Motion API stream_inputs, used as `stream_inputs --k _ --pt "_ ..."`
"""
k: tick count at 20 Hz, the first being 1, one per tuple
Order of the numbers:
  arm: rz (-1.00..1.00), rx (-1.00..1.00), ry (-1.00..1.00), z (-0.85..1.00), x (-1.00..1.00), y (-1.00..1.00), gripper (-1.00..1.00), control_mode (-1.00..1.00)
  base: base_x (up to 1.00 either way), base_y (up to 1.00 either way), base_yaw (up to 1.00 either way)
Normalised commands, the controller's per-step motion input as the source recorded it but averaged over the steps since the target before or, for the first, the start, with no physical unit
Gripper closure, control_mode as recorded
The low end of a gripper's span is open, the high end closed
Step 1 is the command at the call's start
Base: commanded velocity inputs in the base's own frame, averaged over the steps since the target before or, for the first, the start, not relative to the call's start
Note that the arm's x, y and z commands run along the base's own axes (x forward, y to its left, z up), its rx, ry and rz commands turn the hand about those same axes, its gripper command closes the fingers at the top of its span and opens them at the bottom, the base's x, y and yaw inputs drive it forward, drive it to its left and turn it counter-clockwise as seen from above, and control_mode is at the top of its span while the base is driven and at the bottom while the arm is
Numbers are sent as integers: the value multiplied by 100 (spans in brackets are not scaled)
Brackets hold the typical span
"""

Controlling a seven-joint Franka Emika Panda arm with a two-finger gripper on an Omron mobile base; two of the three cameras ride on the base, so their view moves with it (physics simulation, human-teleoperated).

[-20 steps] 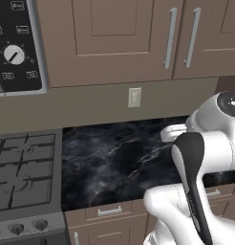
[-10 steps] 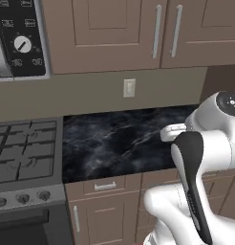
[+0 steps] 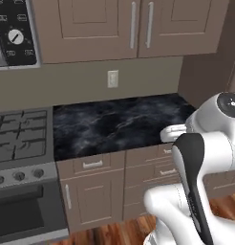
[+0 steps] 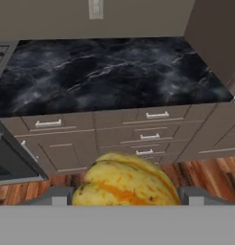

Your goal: Place the squash in the correct fridge rack based on whether it is a fruit or vegetable. Finally, close the fridge door.

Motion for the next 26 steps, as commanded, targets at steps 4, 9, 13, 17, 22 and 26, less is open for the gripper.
stream_inputs --k 4,9,13,17,22,26 --pt "0 0 0 0 0 0 100 100 -31 -33 -49" --pt "0 0 0 0 0 0 100 100 -14 -25 -66" --pt "0 0 0 0 0 0 100 100 0 -17 -70" --pt "0 0 0 0 0 0 100 100 0 -16 -70" --pt "0 0 0 0 0 0 100 100 5 -7 -66" --pt "0 0 0 0 0 0 100 100 22 6 -51"
